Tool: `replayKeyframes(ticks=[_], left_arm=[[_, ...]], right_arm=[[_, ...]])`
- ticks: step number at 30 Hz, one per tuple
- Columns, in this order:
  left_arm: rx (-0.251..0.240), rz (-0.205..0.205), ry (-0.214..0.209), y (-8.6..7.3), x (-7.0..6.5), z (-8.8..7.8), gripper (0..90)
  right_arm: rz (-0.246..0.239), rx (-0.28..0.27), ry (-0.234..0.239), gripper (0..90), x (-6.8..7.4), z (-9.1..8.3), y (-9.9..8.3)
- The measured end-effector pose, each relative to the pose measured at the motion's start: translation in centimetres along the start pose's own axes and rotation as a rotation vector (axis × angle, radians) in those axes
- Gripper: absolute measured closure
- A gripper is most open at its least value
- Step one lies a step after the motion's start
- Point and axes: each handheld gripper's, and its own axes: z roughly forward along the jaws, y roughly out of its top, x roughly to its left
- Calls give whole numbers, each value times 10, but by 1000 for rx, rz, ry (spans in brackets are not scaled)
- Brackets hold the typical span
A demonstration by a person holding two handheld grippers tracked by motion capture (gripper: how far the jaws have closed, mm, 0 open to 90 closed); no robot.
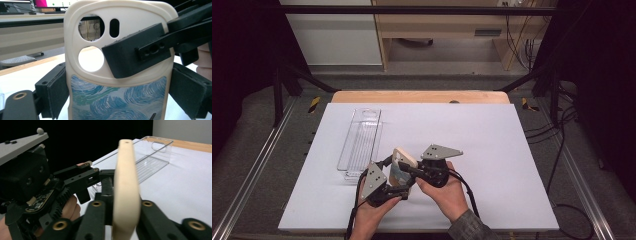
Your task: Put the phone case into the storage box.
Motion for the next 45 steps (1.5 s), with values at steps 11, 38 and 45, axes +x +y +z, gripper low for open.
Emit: replayKeyframes(ticks=[11,38,45], left_arm=[[7,3,8,0,2,0,108],[9,-25,43,6,7,-4,107],[6,-24,43,16,7,0,107]], right_arm=[[-33,-39,-36,589,5,-18,6],[-86,-192,-358,71,-51,-96,-1],[-105,-196,-405,55,-66,-112,-25]])
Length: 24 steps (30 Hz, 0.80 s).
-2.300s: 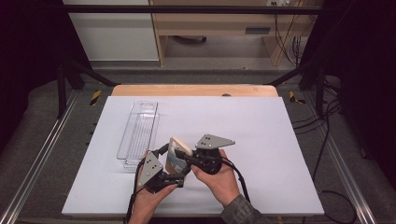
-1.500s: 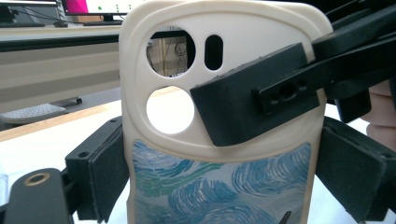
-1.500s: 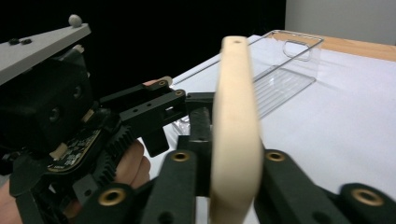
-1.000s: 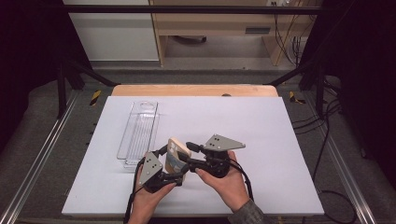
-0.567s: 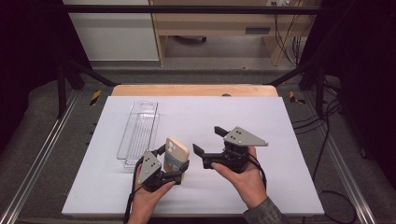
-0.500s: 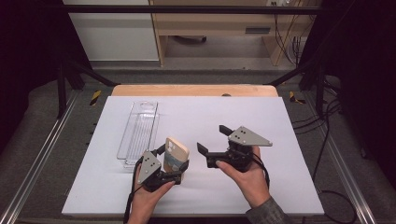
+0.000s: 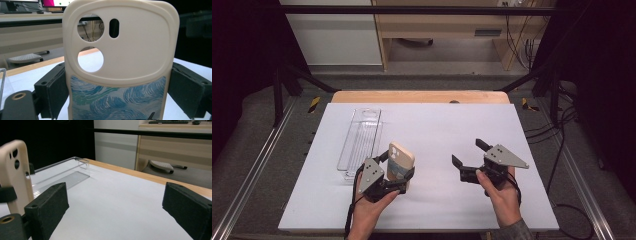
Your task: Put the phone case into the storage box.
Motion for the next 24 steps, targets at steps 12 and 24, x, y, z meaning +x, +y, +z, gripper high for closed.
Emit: replayKeyframes(ticks=[12,24], left_arm=[[-2,13,74,38,19,3,107],[-8,32,171,83,46,9,106]], right_arm=[[-17,-19,-63,41,-20,-22,-36],[-33,-11,-106,37,-27,-24,-57]])
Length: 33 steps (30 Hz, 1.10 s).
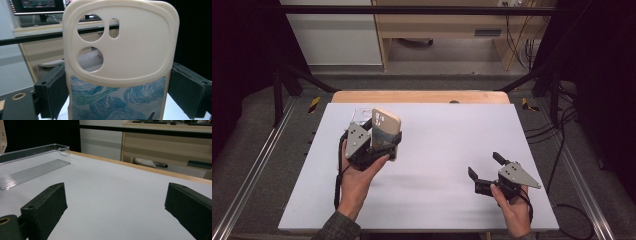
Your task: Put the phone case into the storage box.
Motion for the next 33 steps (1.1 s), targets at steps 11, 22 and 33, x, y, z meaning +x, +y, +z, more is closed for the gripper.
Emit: replayKeyframes(ticks=[11,22,33], left_arm=[[19,-13,69,31,35,21,107],[44,-14,140,32,60,45,106],[16,-39,234,21,75,58,105]], right_arm=[[9,-14,13,37,3,7,-10],[29,-20,-18,38,-2,9,-19],[16,-39,-45,37,1,0,-18]])
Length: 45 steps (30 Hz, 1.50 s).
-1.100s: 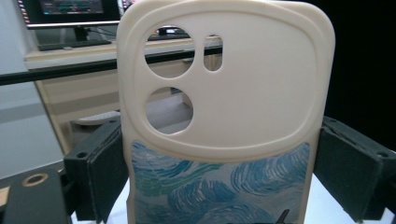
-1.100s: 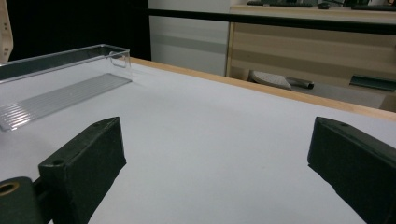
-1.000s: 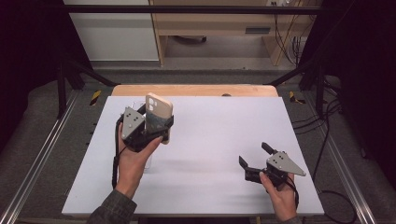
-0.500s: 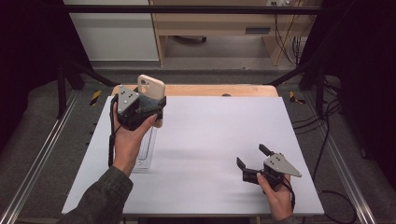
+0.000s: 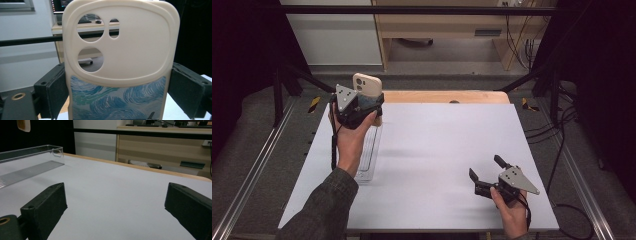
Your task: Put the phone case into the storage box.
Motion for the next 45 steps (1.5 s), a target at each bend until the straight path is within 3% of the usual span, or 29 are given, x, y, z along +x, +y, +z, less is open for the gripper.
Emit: replayKeyframes(ticks=[3,5,8,11,21,24,28,31,37,45], left_arm=[[0,-18,16,-1,2,2,105],[10,-6,35,-4,4,6,105],[19,-44,60,-11,14,15,105],[22,-43,77,-13,20,21,105],[32,-65,83,-18,25,34,106],[45,-101,85,-18,30,35,107],[44,-85,91,-18,35,33,107],[38,-110,95,-19,41,32,107],[37,-112,110,-24,47,40,107],[59,-104,134,-36,52,51,107]], right_arm=[[12,-7,4,37,1,-1,0],[9,-7,8,37,2,-2,0],[9,0,14,37,2,0,0],[7,4,20,37,3,0,-1],[7,0,32,37,5,-1,0],[63,-14,43,39,2,0,-1],[50,-8,32,38,0,-3,-1],[68,-10,25,42,-1,-3,-2],[40,-5,33,42,3,-2,-1],[38,-10,38,41,3,-4,-1]])
